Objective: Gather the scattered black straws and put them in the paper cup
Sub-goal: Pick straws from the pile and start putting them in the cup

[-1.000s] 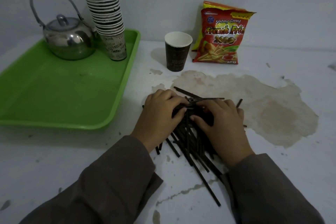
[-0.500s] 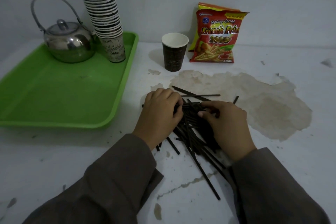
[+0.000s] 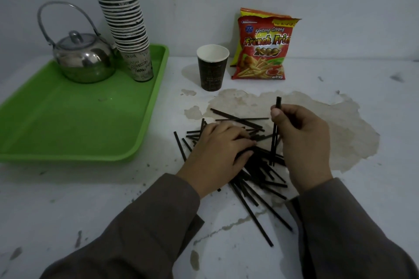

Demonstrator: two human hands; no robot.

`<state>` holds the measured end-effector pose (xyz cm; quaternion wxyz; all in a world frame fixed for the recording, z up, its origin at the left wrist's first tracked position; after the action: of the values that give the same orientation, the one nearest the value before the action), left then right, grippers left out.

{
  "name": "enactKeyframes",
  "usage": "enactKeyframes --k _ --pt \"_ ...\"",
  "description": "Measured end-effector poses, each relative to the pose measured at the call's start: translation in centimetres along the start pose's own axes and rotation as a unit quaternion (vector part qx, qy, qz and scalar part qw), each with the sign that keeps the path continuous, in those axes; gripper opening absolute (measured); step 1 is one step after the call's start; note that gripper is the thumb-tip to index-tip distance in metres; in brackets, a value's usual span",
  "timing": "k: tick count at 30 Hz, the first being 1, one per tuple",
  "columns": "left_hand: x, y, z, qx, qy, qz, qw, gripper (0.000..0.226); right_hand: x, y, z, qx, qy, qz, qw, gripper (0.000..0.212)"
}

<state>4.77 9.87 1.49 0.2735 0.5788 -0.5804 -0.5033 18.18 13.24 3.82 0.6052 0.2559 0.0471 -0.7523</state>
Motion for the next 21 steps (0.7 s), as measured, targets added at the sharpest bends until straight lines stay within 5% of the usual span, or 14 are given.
enactKeyframes --k 9,21 --pt "-0.3 0.6 0.4 -0.022 0.027 -0.037 0.999 0.009 0.0 0.0 -0.1 -0.03 0.005 -0.003 1.0 0.007" --pt "-0.9 2.2 3.7 0.186 0.115 -0.007 0.976 0.01 -0.5 1.5 0.1 -0.121 -0.015 -0.044 0.992 0.011"
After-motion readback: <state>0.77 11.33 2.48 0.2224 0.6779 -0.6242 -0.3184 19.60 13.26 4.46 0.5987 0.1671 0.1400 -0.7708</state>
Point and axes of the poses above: each hand's wrist, its own x-axis away from the middle knuckle, its own y-axis out of the back of the hand, z = x × y, the point moved 9 cm from there along -x, towards the middle knuckle, and after that the axes turned 11 degrees about y, right-handed, at the moved point
